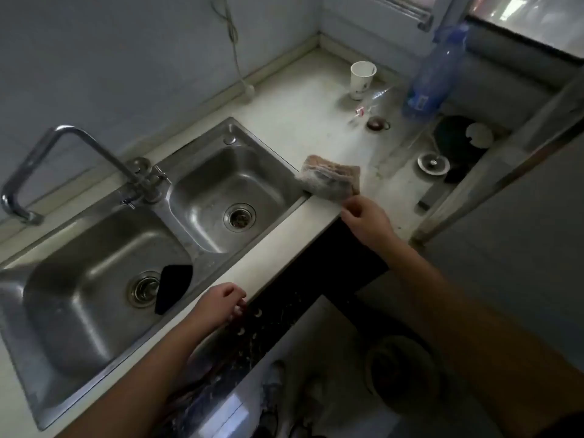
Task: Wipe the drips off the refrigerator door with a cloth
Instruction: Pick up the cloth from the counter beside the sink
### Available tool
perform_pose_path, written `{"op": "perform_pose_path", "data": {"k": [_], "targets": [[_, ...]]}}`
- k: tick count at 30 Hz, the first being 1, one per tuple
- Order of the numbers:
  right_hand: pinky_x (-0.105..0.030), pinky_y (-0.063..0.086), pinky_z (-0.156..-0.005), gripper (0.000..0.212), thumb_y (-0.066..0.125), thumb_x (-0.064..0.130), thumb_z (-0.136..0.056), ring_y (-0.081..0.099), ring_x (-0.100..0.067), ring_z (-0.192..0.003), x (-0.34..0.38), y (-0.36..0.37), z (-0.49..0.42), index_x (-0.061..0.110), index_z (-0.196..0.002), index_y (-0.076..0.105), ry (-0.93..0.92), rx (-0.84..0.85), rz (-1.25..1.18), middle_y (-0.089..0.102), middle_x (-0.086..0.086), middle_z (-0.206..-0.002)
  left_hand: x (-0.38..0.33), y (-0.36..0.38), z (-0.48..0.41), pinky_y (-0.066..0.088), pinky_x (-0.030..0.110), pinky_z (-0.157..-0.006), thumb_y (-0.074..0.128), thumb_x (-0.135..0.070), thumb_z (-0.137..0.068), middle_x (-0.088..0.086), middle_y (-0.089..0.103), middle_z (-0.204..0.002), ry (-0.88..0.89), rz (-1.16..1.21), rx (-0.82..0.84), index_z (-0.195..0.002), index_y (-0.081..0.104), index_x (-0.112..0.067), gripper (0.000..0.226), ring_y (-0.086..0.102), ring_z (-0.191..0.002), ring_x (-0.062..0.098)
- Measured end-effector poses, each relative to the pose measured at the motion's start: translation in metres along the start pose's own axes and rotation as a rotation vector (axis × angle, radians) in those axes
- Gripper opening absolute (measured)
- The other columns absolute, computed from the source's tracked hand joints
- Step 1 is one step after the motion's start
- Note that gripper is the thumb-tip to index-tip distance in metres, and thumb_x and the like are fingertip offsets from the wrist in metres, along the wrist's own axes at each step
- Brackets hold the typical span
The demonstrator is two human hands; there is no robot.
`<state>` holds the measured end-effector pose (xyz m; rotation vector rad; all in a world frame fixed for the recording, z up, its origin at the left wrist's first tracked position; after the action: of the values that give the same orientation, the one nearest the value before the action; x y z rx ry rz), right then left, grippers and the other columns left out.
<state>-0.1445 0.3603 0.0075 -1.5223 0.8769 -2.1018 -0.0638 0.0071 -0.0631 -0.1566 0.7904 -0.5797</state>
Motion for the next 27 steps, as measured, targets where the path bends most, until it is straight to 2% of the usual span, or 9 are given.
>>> {"op": "perform_pose_path", "data": {"k": [2,4,6,8,12,14,18,22,27], "targets": [[-0.033,0.050,-0.085,0.025,0.068,0.023,-0.090,0.065,-0.025,-0.098,0.017,0.004,-0.036,0.016,-0.114,0.069,-0.087,-0.023,0.092,0.071,-0.006,-0.107,0.005,-0.005,-0.009,0.045,0.024,-0.056,0.054,-0.013,-0.097,0.012,0.070,-0.085,-0.018,-0.009,-0.022,-0.096,0.067,0.002,0.020,0.058,-0.063,0.018],[-0.041,0.051,-0.095,0.039,0.069,0.029,-0.086,0.063,-0.033,-0.109,0.027,0.020,-0.070,0.012,-0.121,0.067,-0.117,0.028,0.202,0.069,-0.013,-0.118,0.016,-0.008,-0.015,0.046,0.024,-0.056,0.054,-0.015,-0.097,0.011,0.072,-0.085,-0.030,-0.040,-0.029,-0.092,0.069,-0.004,0.019,0.061,-0.063,0.017],[-0.044,0.043,-0.106,0.054,0.065,0.038,-0.082,0.055,-0.039,-0.124,0.025,0.042,-0.095,0.015,-0.131,0.060,-0.123,0.100,0.394,0.062,-0.015,-0.132,0.025,-0.013,-0.021,0.047,0.026,-0.058,0.055,-0.016,-0.097,0.009,0.074,-0.085,-0.038,-0.048,-0.041,-0.087,0.069,-0.010,0.018,0.065,-0.063,0.017],[-0.046,0.036,-0.113,0.063,0.069,0.037,-0.082,0.046,-0.039,-0.133,0.014,0.055,-0.108,0.018,-0.139,0.052,-0.099,0.126,0.536,0.053,-0.015,-0.144,0.031,-0.017,-0.025,0.047,0.024,-0.058,0.055,-0.017,-0.097,0.008,0.075,-0.084,-0.048,-0.039,-0.051,-0.085,0.068,-0.012,0.018,0.066,-0.061,0.014],[-0.051,0.033,-0.112,0.071,0.075,0.036,-0.081,0.041,-0.038,-0.136,0.007,0.059,-0.126,0.018,-0.142,0.043,-0.099,0.074,0.657,0.045,-0.011,-0.149,0.038,-0.023,-0.028,0.042,0.009,-0.047,0.053,-0.012,-0.098,0.008,0.071,-0.080,-0.047,-0.001,-0.092,-0.087,0.067,-0.007,0.018,0.060,-0.048,0.001],[-0.054,0.036,-0.113,0.067,0.071,0.026,-0.084,0.041,-0.040,-0.136,0.006,0.058,-0.130,0.016,-0.143,0.042,-0.122,0.055,0.722,0.045,-0.012,-0.150,0.040,-0.025,-0.029,0.042,0.008,-0.045,0.053,-0.010,-0.098,0.009,0.070,-0.079,-0.047,0.020,-0.102,-0.088,0.066,-0.006,0.017,0.058,-0.046,0.001],[-0.052,0.044,-0.107,0.055,0.067,0.015,-0.082,0.049,-0.042,-0.129,0.010,0.050,-0.126,0.011,-0.134,0.050,-0.166,0.014,0.701,0.054,-0.016,-0.143,0.044,-0.029,-0.026,0.042,0.009,-0.046,0.054,-0.012,-0.098,0.008,0.071,-0.080,-0.047,0.015,-0.118,-0.085,0.066,-0.011,0.018,0.059,-0.049,0.004],[-0.044,0.050,-0.089,0.046,0.070,0.023,-0.082,0.061,-0.040,-0.112,0.011,0.040,-0.102,0.011,-0.125,0.057,-0.158,0.055,0.595,0.065,-0.018,-0.124,0.042,-0.027,-0.018,0.044,0.013,-0.049,0.053,-0.012,-0.098,0.008,0.071,-0.083,-0.042,0.001,-0.095,-0.085,0.066,-0.013,0.018,0.061,-0.053,0.005],[-0.032,0.040,-0.067,0.028,0.070,0.032,-0.087,0.062,-0.033,-0.083,0.013,0.027,-0.029,0.015,-0.107,0.060,-0.129,0.063,0.378,0.065,-0.009,-0.094,0.041,-0.023,0.002,0.045,0.016,-0.049,0.051,-0.011,-0.098,0.009,0.072,-0.087,-0.019,-0.023,-0.076,-0.085,0.066,-0.015,0.021,0.062,-0.060,0.015]]}}
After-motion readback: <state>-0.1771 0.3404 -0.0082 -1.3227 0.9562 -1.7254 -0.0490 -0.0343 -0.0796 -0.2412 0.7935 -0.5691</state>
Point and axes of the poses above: each hand's wrist, its own z-axis away from the middle knuckle, its own y-axis out of the palm, x = y × z, the point moved 9 cm from there along -z, towards the middle knuckle
